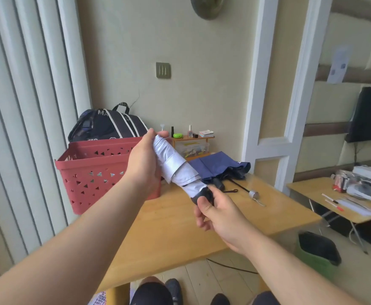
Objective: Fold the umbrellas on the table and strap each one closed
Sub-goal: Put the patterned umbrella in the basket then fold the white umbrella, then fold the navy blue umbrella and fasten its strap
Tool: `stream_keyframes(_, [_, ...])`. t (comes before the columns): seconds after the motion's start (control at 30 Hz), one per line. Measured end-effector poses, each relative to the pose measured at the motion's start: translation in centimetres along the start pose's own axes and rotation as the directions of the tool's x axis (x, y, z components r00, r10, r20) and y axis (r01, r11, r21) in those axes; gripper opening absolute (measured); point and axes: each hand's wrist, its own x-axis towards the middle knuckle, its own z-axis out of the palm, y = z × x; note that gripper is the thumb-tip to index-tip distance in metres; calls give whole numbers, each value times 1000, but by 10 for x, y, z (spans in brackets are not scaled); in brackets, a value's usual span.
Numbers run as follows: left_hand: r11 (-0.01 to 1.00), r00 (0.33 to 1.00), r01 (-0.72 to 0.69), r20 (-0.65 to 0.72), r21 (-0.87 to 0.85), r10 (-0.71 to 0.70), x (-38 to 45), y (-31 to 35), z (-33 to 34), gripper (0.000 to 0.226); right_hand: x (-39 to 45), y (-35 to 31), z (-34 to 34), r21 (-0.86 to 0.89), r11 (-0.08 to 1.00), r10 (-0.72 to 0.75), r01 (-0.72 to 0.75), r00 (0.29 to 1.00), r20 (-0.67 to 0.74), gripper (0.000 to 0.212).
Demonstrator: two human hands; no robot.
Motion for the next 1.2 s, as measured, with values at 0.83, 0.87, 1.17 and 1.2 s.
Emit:
stream_keyframes(0.83, [-422, 981, -189, 158, 886, -109, 314, 48, -237, 70, 434, -15, 116, -936, -26, -98, 351, 931, 352, 29])
stream_keyframes(0.87, [-475, 976, -202, 137, 857, -169, 320, 44, -242, 66, 443, -6, 125, -923, -58, -36, 381, 923, 383, 27])
stream_keyframes(1.17, [-621, 815, -265, -172, 738, -553, 337, 0, -264, 81, 472, 35, 149, -831, 60, 402, 553, 749, 527, 48])
stream_keyframes(1.2, [-623, 804, -264, -189, 736, -564, 335, -1, -260, 77, 471, 36, 147, -842, 85, 412, 533, 750, 517, 42])
